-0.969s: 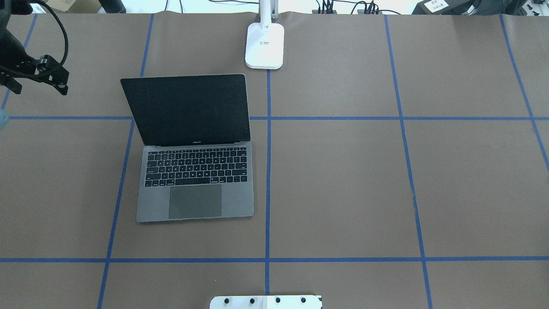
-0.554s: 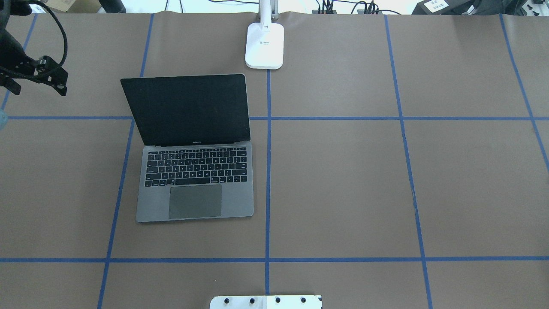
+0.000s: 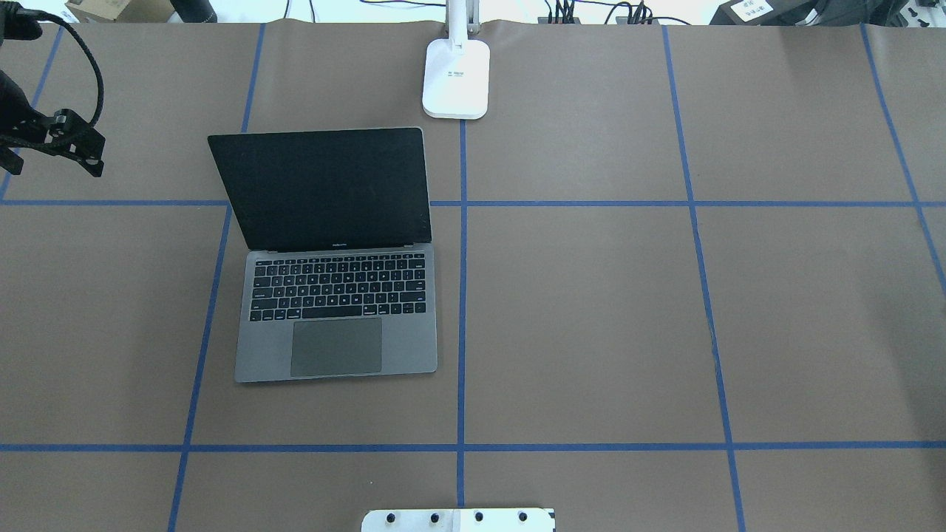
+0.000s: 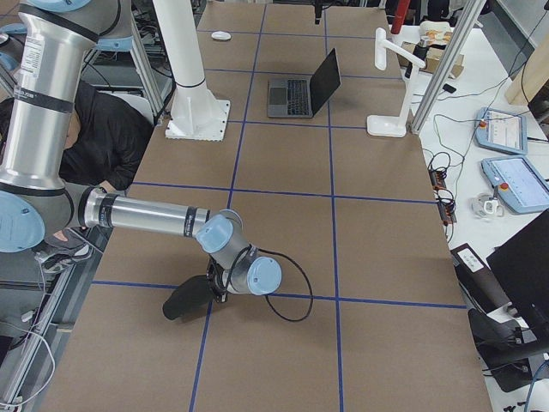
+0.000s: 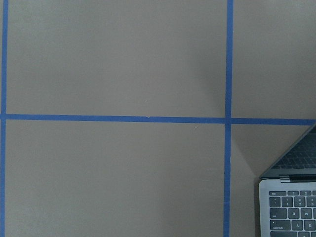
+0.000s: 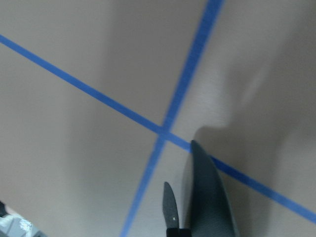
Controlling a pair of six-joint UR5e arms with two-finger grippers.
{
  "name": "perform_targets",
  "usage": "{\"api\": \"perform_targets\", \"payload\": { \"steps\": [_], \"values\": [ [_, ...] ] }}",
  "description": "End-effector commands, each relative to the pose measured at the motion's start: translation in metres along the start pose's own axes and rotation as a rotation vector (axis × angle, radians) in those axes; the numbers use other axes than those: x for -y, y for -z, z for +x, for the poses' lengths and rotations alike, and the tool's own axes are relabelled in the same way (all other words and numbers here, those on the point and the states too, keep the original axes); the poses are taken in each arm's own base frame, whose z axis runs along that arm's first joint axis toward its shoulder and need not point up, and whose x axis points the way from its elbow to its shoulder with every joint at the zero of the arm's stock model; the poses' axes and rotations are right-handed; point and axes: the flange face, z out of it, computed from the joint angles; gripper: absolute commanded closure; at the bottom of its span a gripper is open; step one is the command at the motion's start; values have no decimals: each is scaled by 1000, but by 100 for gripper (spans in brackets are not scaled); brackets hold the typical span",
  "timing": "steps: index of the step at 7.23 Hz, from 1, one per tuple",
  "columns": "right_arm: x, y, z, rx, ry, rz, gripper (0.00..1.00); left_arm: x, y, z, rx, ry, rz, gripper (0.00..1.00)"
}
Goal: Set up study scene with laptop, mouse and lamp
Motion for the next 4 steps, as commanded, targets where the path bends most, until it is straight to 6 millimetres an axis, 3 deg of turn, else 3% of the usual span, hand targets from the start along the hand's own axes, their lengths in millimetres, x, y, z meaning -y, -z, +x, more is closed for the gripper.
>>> {"api": "perform_targets", "payload": {
  "steps": [1,2,4],
  "values": [
    [19,31,-54,-17,-92,62,100,-6,-10,-13,13,13,-18,0],
    [31,48,-79,-42,-135,93,100,-10,-16,-21,22,19,-29,0],
    [73,79,-115,11,-187,192,100,-15,-21,-29,29,31,-40,0]
  ]
}}
